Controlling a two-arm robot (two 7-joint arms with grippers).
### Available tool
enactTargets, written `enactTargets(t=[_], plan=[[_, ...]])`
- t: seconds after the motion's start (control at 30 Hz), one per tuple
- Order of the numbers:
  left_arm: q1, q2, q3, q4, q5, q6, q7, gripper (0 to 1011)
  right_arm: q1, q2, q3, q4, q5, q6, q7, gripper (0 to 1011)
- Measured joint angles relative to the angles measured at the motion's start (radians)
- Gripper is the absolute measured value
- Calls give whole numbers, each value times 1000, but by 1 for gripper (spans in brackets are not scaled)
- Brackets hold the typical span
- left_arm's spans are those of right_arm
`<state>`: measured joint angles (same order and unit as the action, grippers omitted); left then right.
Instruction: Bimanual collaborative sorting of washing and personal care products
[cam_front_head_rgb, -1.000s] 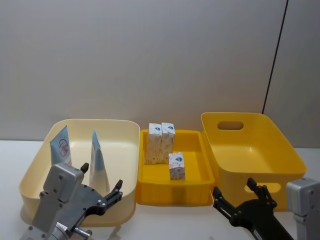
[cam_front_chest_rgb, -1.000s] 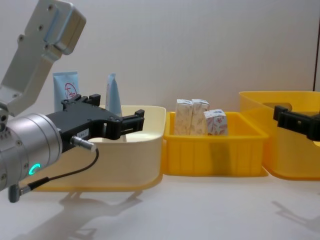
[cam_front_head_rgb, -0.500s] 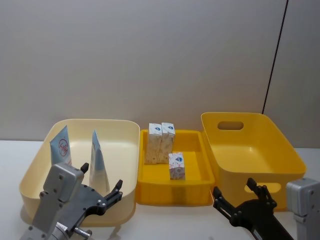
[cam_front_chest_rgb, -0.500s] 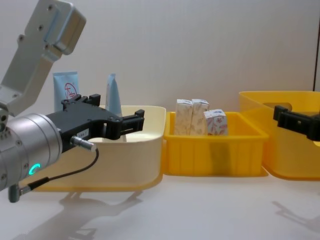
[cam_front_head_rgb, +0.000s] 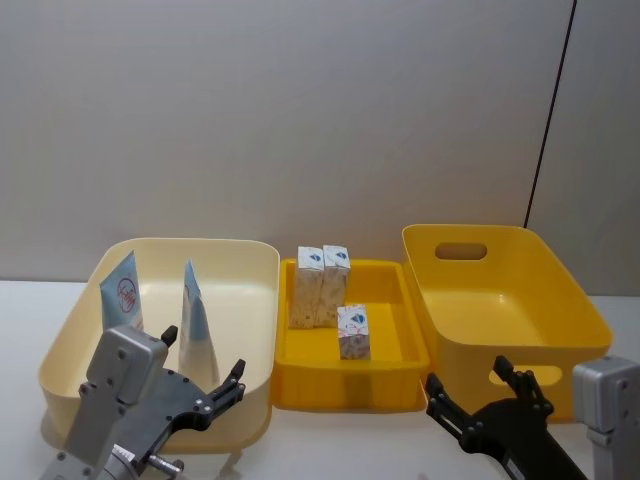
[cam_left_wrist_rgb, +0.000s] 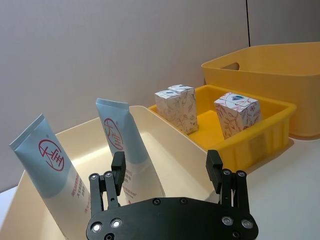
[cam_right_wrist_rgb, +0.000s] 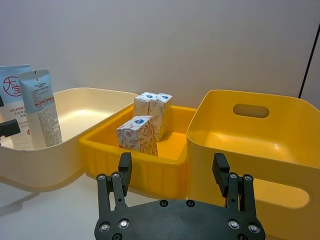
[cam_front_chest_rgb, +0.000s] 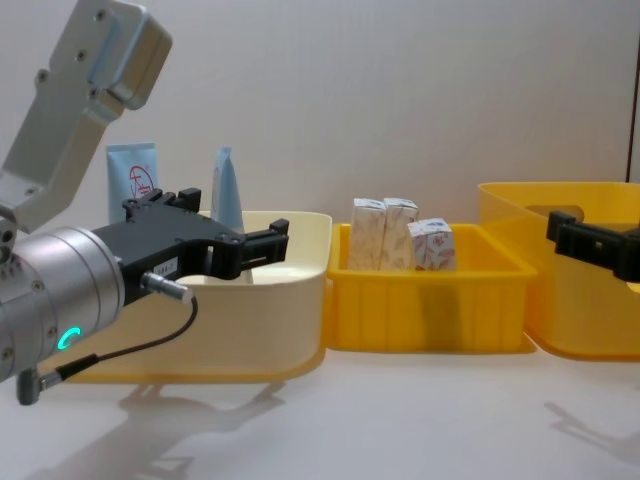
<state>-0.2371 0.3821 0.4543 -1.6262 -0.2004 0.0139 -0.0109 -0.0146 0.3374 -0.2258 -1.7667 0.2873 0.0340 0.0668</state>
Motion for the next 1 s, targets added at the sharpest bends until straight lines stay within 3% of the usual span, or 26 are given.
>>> enactTargets(t=[1.0], plan=[[0, 0, 0, 0, 0, 0, 0, 1003, 0, 0, 0, 0, 0, 0, 0, 1001]])
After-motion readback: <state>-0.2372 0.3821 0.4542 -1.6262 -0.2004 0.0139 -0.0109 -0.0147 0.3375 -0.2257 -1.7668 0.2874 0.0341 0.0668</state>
